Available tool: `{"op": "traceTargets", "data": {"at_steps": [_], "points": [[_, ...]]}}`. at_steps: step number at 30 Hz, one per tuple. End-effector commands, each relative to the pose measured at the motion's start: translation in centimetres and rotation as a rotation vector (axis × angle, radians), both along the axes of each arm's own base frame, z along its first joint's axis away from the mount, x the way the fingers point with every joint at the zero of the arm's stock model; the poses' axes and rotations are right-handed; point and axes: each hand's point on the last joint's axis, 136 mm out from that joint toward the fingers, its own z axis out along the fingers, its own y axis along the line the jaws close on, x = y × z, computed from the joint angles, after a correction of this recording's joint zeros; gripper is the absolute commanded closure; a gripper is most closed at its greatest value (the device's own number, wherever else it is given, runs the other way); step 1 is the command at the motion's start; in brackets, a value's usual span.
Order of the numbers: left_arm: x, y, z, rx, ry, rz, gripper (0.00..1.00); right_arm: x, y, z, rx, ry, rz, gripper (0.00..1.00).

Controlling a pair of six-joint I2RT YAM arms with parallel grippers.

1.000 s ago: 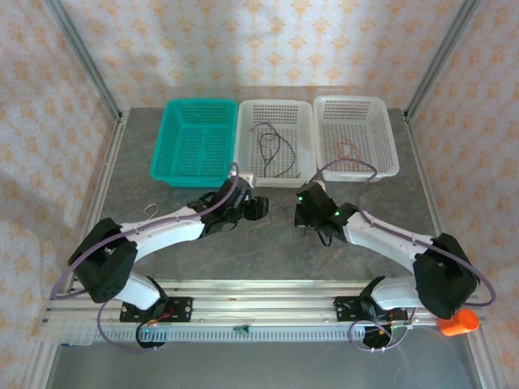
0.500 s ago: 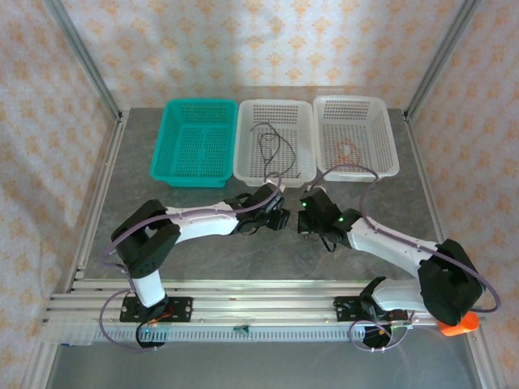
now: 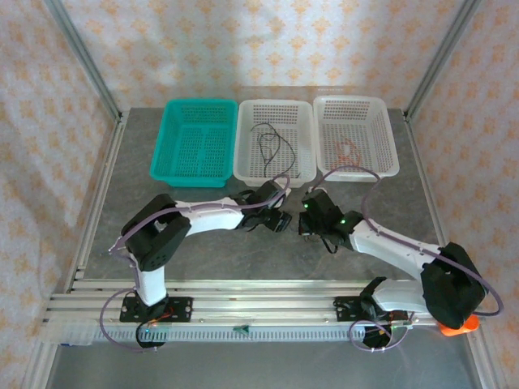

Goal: Untangle the cables

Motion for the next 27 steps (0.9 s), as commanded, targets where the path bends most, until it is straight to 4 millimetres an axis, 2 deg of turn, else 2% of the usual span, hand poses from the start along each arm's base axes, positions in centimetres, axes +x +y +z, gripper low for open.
{"op": "traceTargets", "data": {"at_steps": [1,5,6,11,20,23,24,25,27], "points": [[0.6,-0.5,0.2,0.001,0.006,-0.06,0.26,0.1,-0.3,0.4,0.017,-0.02,-0.015,1.0],[0.7,-0.7,-0.3,0.006,0.022,-0.082,0.32,0.2,-0.4,0.5,0.019,-0.019,-0.019,1.0],[0.4,-0.7,-1.5,0.021,0.046,-0.089,0.34,0.2,-0.5,0.5,0.019,-0.021,-0.02,1.0],[0.4,-0.9,-1.9,0.019,0.055,-0.094,0.6,0.2,-0.5,0.7,0.026,-0.023,-0.027,1.0],[1.1,-0.3,-1.8,0.03,0.03,-0.04,0.92,0.3,-0.7,0.7,0.026,-0.023,-0.045,1.0],[1.0,-0.2,-1.3,0.012,0.022,-0.02,1.0,0.4,-0.9,0.5,0.007,-0.018,-0.056,1.0],[1.1,0.0,-1.3,0.009,0.023,-0.011,1.0,0.4,-1.2,0.3,-0.006,-0.016,-0.067,1.0],[1.1,0.0,0.1,-0.015,0.0,0.0,1.0,0.6,-1.7,0.1,-0.028,-0.017,-0.092,1.0],[1.0,0.2,1.2,-0.039,-0.014,0.018,1.0,0.8,-2.9,-0.2,-0.077,-0.023,-0.149,1.0]]}}
